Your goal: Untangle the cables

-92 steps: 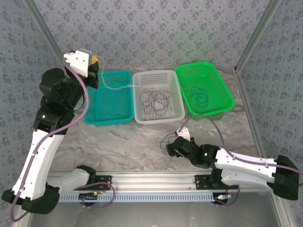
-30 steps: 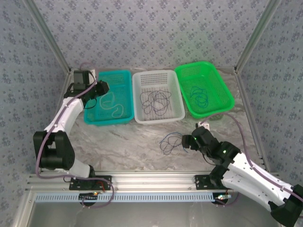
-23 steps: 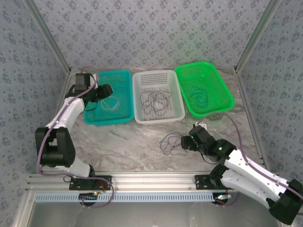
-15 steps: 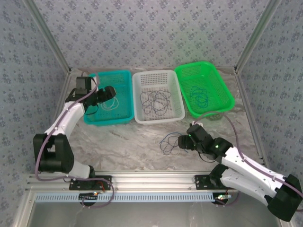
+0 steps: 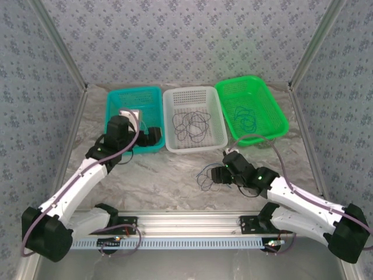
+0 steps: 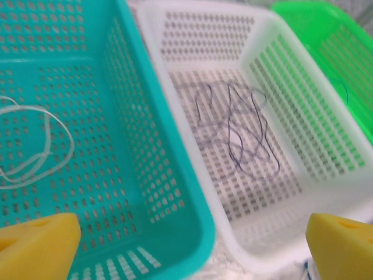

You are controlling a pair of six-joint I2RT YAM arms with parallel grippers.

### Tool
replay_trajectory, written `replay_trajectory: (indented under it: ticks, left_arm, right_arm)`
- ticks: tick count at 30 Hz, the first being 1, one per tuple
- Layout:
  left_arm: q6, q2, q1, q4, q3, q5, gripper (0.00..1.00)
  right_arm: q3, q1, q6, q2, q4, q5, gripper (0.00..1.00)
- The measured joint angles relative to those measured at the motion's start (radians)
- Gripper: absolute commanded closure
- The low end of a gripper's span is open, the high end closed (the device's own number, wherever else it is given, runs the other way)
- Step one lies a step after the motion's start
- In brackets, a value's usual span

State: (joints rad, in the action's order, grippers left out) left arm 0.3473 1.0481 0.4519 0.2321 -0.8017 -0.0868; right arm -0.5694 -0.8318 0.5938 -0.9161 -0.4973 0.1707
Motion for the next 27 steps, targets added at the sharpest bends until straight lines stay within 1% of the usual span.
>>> replay_trajectory:
  ticks: [3,5,7,13,19,21,27]
  left_arm:
    - [-0.038,-0.001,0.103,0.004,0.050,0.006,0.13]
    - [-0.052,-0.003,0.166,0.003,0.080,0.010,0.14]
    - [-0.059,-0.013,0.205,0.003,0.108,0.015,0.15]
    - [-0.058,-0.046,0.271,-0.037,0.163,0.043,0.16]
    - [-0.050,-0.045,0.314,-0.068,0.175,0.063,0.15]
    - [-0.050,-0.045,0.323,-0.080,0.179,0.071,0.14]
    - [-0.048,-0.045,0.329,-0.098,0.190,0.091,0.13]
  right_arm:
    - [0.000,0.002,0.000,-0.009,0.000,0.008,0.25]
    - [0.000,0.013,0.004,-0.010,-0.001,0.008,0.28]
    - [0.000,0.043,0.022,-0.015,-0.011,0.008,0.30]
    - [0.007,0.124,0.058,-0.049,-0.037,-0.025,0.32]
    - [0.048,0.137,0.091,-0.060,0.008,-0.102,0.34]
    - [0.051,0.137,0.103,-0.075,0.019,-0.123,0.36]
    - [0.051,0.139,0.144,-0.159,0.057,-0.172,0.48]
